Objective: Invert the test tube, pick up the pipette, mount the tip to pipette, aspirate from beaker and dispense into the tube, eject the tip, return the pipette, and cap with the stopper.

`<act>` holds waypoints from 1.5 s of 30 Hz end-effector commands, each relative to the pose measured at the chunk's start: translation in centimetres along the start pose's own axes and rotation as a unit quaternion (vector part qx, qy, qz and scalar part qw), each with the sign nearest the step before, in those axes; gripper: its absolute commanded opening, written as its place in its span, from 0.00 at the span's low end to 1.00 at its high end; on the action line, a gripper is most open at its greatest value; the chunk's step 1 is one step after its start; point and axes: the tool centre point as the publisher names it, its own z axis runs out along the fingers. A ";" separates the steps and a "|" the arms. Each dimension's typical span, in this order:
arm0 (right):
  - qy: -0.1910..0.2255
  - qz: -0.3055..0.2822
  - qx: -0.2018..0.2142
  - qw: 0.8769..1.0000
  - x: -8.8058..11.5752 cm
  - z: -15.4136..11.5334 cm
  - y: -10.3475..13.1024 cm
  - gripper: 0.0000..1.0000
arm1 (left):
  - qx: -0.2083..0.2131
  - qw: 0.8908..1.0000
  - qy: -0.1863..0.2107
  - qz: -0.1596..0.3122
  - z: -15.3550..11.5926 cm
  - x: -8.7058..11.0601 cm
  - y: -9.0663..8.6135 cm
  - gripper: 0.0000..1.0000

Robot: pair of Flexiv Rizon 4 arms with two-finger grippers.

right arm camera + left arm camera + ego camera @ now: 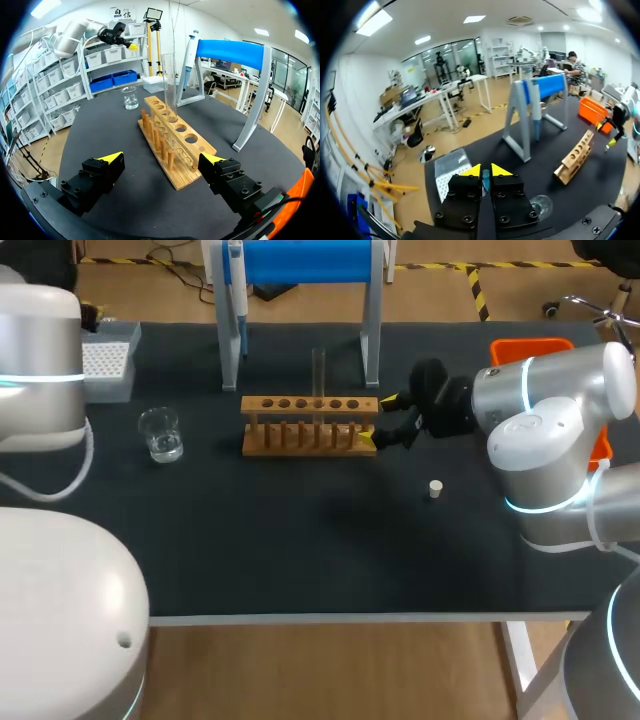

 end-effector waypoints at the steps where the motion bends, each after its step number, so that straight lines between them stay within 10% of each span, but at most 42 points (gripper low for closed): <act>1: 0.001 0.000 0.000 1.000 0.0 -0.1 -0.1 1.00 | 0.013 0.996 0.073 0.058 -3.8 3.5 -1.5 0.00; 14: 0.001 0.000 0.000 1.000 0.0 -0.1 -0.1 1.00 | -0.039 0.959 0.225 0.167 -8.7 19.0 -5.4 0.00; 37: 0.001 0.000 0.000 1.000 0.0 -0.1 -0.1 1.00 | -0.039 0.959 0.225 0.167 -8.7 19.0 -5.4 0.00; 45: 0.001 0.000 0.000 1.000 0.0 -0.1 -0.1 1.00 | -0.062 0.927 0.308 0.206 -8.6 25.7 -6.1 0.00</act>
